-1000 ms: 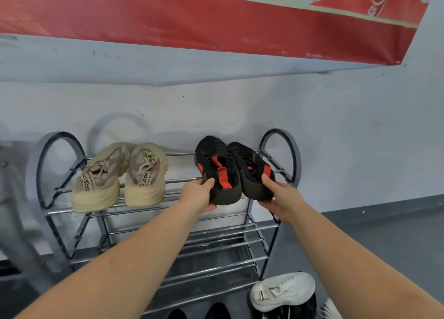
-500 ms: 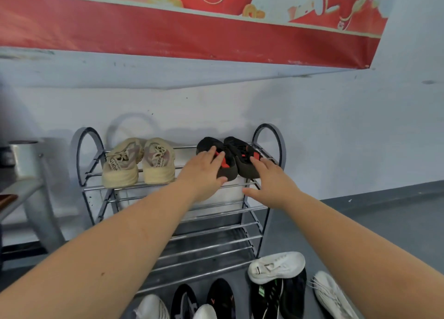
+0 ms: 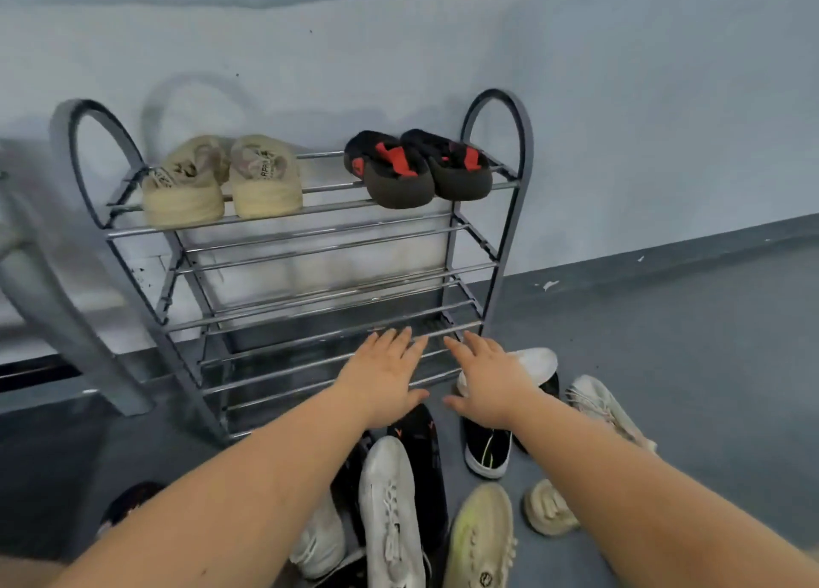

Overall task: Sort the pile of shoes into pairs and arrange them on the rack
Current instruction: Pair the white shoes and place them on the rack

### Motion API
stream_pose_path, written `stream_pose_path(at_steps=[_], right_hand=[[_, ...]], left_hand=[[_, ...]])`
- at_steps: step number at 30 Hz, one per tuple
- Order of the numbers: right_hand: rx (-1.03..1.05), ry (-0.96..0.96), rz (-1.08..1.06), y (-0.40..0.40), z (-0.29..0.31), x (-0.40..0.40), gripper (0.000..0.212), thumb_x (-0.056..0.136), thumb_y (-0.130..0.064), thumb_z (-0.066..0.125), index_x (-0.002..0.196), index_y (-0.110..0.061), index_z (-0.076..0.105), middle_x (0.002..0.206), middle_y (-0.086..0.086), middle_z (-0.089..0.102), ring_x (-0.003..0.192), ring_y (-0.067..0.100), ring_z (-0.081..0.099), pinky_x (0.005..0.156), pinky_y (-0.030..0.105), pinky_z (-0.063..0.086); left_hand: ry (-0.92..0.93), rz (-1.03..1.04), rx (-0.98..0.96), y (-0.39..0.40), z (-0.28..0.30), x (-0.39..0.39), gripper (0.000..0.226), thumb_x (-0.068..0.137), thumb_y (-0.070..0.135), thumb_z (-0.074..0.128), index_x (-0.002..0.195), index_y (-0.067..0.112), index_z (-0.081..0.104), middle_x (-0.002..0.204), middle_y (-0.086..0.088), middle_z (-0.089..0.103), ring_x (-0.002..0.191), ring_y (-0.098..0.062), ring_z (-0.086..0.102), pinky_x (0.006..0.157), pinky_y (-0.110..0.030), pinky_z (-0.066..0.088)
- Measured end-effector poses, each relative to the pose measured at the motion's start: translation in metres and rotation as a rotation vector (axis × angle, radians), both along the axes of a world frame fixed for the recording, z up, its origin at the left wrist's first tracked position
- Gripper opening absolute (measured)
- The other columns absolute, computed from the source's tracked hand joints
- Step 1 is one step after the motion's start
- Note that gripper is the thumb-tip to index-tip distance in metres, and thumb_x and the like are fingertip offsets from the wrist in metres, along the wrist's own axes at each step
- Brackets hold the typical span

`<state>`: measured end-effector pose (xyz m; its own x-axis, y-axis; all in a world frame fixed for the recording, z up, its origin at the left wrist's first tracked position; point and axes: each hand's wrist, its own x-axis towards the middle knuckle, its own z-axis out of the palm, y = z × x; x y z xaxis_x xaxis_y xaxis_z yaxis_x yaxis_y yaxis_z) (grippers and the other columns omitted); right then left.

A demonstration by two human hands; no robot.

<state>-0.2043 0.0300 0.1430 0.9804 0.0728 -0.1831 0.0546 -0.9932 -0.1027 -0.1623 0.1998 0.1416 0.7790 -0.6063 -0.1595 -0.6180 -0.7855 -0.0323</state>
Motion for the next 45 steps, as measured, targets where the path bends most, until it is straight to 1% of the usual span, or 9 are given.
stream_pose_path(at_steps=[8, 17, 25, 30, 35, 37, 40, 43, 45], right_hand=[[-0.009, 0.222, -0.117, -0.047, -0.108, -0.018, 0.085, 0.086, -0.055, 0.049, 0.152, -0.024, 0.004, 0.159, 0.009, 0.006, 0.144, 0.028, 0.013, 0.112, 0.042, 0.029], [-0.035, 0.290, -0.198, -0.117, -0.155, 0.028, 0.089, 0.083, -0.053, 0.057, 0.151, -0.024, 0.007, 0.158, 0.009, 0.010, 0.143, 0.029, 0.016, 0.109, 0.043, 0.032], [-0.047, 0.259, -0.186, -0.160, -0.192, 0.107, 0.080, 0.088, -0.056, 0.048, 0.150, -0.021, 0.012, 0.158, 0.009, 0.013, 0.143, 0.029, 0.018, 0.112, 0.044, 0.029], [-0.059, 0.250, -0.127, -0.177, -0.227, 0.152, 0.072, 0.092, -0.058, 0.036, 0.150, -0.022, 0.013, 0.159, 0.005, 0.008, 0.146, 0.027, 0.010, 0.114, 0.044, 0.019], [-0.046, 0.279, -0.153, -0.187, -0.258, 0.186, 0.066, 0.096, -0.054, 0.027, 0.151, -0.023, 0.010, 0.160, 0.004, 0.003, 0.147, 0.025, 0.002, 0.117, 0.044, 0.013], [-0.068, 0.302, -0.156, -0.192, -0.267, 0.196, 0.063, 0.097, -0.052, 0.026, 0.151, -0.023, 0.010, 0.160, 0.003, 0.004, 0.147, 0.025, 0.000, 0.117, 0.044, 0.009], [-0.100, 0.336, -0.163, -0.199, -0.274, 0.206, 0.061, 0.097, -0.050, 0.026, 0.151, -0.024, 0.011, 0.158, 0.004, 0.018, 0.146, 0.026, 0.007, 0.117, 0.045, 0.008], [-0.201, 0.331, -0.139, -0.202, -0.274, 0.210, 0.060, 0.094, -0.056, 0.030, 0.147, -0.028, 0.023, 0.146, 0.010, 0.035, 0.136, 0.032, 0.025, 0.113, 0.044, 0.018], [-0.198, 0.311, -0.158, -0.203, -0.269, 0.212, 0.058, 0.092, -0.059, 0.034, 0.140, -0.028, 0.037, 0.139, 0.011, 0.041, 0.129, 0.032, 0.031, 0.108, 0.042, 0.024]], left_hand=[[0.211, -0.037, 0.079, -0.029, -0.106, -0.001, 0.075, 0.093, 0.056, 0.029, 0.149, 0.021, -0.008, 0.158, -0.007, -0.007, 0.146, -0.024, -0.004, 0.118, -0.037, -0.002], [0.248, -0.087, 0.126, -0.082, -0.147, 0.064, 0.073, 0.094, 0.053, 0.029, 0.149, 0.021, -0.006, 0.158, -0.008, -0.005, 0.146, -0.024, -0.002, 0.117, -0.038, -0.002], [0.343, -0.026, 0.049, -0.129, -0.192, 0.130, 0.072, 0.093, 0.054, 0.035, 0.149, 0.018, 0.008, 0.155, -0.007, 0.019, 0.141, -0.025, 0.021, 0.114, -0.038, 0.020], [0.546, 0.200, -0.155, -0.150, -0.239, 0.158, 0.068, 0.091, 0.054, 0.041, 0.147, 0.022, 0.020, 0.151, -0.006, 0.031, 0.137, -0.024, 0.032, 0.109, -0.035, 0.028], [0.855, 0.536, -0.482, -0.174, -0.282, 0.172, 0.042, 0.094, 0.042, 0.043, 0.128, 0.020, 0.052, 0.128, -0.008, 0.058, 0.115, -0.032, 0.056, 0.098, -0.038, 0.042], [0.955, 0.652, -0.583, -0.182, -0.293, 0.174, 0.039, 0.095, 0.042, 0.043, 0.124, 0.019, 0.055, 0.121, -0.008, 0.060, 0.108, -0.031, 0.059, 0.092, -0.037, 0.046], [1.106, 0.887, -0.801, -0.192, -0.302, 0.175, 0.045, 0.093, 0.041, 0.049, 0.129, 0.014, 0.050, 0.112, -0.007, 0.060, 0.090, -0.021, 0.059, 0.073, -0.029, 0.047], [1.122, 1.000, -0.955, -0.194, -0.307, 0.170, 0.047, 0.091, 0.035, 0.055, 0.131, 0.011, 0.048, 0.124, -0.010, 0.060, 0.109, -0.026, 0.058, 0.088, -0.031, 0.045], [1.132, 0.987, -1.006, -0.196, -0.303, 0.163, 0.039, 0.092, 0.028, 0.056, 0.126, 0.011, 0.052, 0.122, -0.013, 0.061, 0.110, -0.028, 0.059, 0.090, -0.033, 0.046]])
